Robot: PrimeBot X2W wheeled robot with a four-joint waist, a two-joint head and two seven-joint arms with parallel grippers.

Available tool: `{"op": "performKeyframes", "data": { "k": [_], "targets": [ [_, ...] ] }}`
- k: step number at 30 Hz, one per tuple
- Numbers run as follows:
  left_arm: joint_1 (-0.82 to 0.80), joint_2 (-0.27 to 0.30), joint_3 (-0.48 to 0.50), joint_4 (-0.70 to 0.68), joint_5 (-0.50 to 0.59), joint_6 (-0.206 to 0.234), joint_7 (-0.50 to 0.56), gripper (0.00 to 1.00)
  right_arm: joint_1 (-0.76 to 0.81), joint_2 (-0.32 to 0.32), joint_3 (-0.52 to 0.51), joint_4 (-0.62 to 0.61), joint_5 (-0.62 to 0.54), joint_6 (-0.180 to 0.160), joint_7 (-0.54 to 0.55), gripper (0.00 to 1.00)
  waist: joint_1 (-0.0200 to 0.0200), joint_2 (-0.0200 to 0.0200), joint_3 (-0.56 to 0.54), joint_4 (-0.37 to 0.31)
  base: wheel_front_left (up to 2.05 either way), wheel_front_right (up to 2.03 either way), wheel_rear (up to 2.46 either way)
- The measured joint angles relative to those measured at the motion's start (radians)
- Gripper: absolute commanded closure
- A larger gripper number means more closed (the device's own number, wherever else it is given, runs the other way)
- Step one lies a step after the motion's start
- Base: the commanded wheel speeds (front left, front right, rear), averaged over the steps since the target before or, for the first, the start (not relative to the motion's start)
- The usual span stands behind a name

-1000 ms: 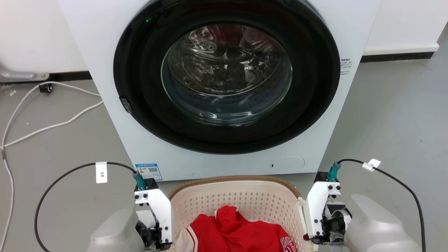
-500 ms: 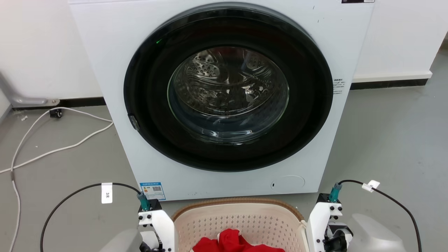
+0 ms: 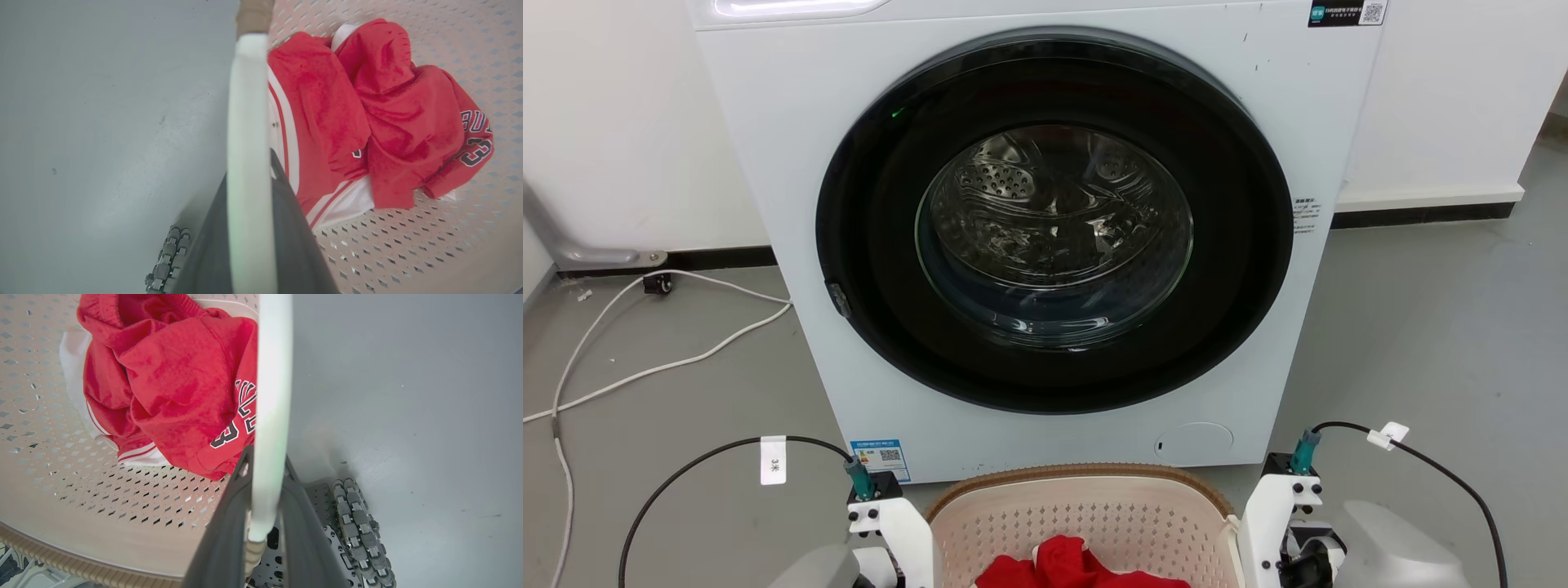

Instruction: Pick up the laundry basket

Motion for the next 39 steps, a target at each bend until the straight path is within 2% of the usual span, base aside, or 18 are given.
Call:
{"op": "performKeyframes", "data": {
  "k": [39],
  "targets": [
    [0.006, -0.004, -0.024, 0.008, -0.035, 0.000, -0.036, 1.00, -0.016, -0.002, 0.016, 0.008, 0.024, 0.000, -0.016, 1.00, 0.0001, 0.0000, 0.004, 0.004, 0.00, 0.00, 0.00]
  ]
}}
